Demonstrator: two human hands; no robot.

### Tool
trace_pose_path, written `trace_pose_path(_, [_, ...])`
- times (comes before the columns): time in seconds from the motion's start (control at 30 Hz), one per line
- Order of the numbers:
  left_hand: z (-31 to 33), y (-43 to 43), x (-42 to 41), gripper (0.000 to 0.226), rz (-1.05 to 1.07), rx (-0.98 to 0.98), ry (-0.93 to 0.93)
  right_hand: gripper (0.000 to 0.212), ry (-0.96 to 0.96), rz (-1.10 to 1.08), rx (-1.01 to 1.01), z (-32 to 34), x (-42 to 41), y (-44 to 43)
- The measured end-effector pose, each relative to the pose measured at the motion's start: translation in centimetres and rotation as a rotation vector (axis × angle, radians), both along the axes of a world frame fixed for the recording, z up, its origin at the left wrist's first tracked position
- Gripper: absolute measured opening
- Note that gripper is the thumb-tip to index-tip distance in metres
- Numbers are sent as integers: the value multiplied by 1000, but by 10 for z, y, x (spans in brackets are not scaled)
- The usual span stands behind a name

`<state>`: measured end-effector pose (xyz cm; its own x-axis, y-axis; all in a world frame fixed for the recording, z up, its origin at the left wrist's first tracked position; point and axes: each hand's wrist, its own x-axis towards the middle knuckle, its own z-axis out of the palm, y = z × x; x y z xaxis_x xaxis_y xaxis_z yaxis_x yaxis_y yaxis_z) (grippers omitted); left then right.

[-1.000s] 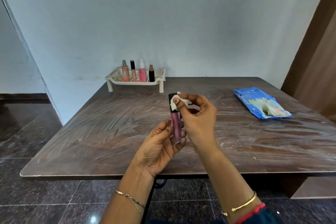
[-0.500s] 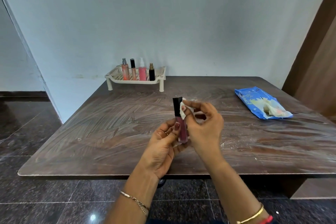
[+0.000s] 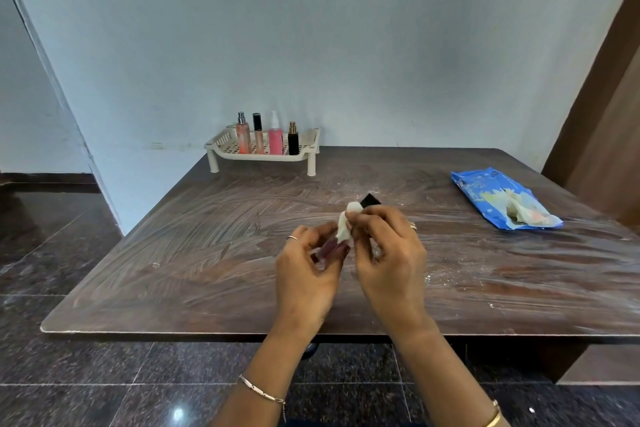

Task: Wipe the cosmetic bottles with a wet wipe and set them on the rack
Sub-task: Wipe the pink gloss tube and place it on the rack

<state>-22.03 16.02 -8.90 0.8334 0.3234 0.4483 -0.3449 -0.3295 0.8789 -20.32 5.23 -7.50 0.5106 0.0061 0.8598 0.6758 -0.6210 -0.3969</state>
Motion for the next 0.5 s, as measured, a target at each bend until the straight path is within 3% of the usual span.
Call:
trace_pose_path(0.13, [2, 2, -8, 51, 126, 280, -146, 18, 75, -91, -43, 2, 7, -10])
trace_pose_path(0.2, [3, 3, -12, 56, 165, 329, -187, 20, 100, -88, -93, -3, 3, -7])
trace_pose_path(0.5, [7, 10, -10, 49, 179, 216, -175, 27, -32, -12, -371, -4, -21, 19])
